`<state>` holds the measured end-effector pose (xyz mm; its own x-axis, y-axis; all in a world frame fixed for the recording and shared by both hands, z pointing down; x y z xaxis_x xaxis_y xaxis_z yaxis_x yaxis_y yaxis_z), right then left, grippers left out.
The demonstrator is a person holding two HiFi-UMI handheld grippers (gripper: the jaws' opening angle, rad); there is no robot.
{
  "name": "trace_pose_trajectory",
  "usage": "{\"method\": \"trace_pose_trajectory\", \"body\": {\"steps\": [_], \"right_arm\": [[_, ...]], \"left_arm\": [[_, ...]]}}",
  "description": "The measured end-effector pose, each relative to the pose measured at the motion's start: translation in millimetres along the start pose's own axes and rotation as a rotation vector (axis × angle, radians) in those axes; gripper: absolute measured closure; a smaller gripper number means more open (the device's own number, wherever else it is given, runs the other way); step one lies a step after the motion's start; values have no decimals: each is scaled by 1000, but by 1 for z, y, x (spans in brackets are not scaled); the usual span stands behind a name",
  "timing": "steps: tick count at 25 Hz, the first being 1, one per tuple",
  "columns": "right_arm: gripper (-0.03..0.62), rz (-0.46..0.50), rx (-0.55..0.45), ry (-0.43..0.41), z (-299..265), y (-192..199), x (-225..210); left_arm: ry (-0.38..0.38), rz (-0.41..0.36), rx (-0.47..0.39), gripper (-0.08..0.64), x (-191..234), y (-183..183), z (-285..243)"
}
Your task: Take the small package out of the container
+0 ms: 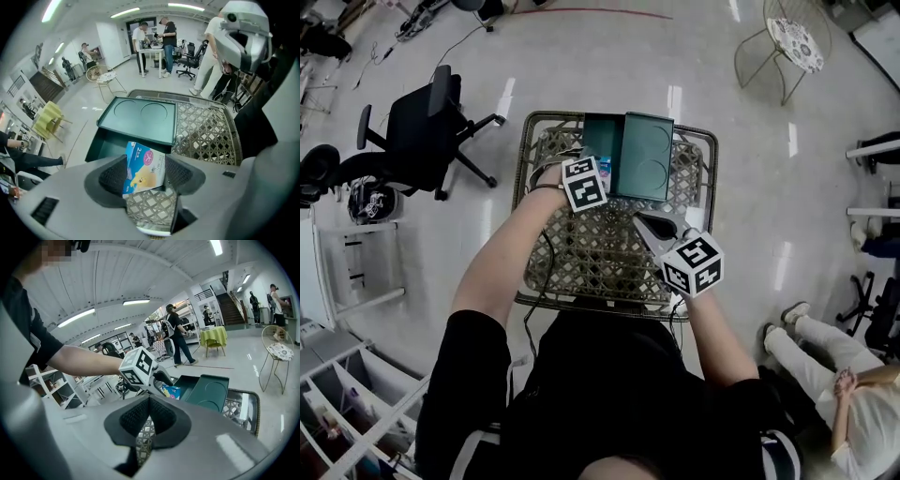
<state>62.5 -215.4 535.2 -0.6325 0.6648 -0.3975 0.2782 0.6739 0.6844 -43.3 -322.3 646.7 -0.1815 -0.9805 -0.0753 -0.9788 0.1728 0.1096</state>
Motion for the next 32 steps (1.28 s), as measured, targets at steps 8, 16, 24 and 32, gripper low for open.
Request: {"method": "trace_pose_trajectory", "body": {"steps": [8,16,24,32], "right_arm": [[581,90,91,54,-27,1,-27],[477,272,149,18,-77,-15,-46],[425,377,243,-30,-118,-3,-48],[419,443,305,-43,-158,11,-46]], "left_arm": [[-103,134,-156,316,-22,8,11],[-97,163,-216,316,-41,14,19],[-54,150,-243,317,-59,24,27],[-61,145,-262,318,-65,34,32]]}}
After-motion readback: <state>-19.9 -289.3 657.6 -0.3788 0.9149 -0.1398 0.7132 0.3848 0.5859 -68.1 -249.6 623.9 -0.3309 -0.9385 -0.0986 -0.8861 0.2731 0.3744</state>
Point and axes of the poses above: the fingertips, and each gripper's own axes: z backward along the fingers, x to its left, y out of its underside, the point moved 4 cm from there along z, backward along the fingers, and after that the axes turned 11 degrees about x, right-handed, at the moved point
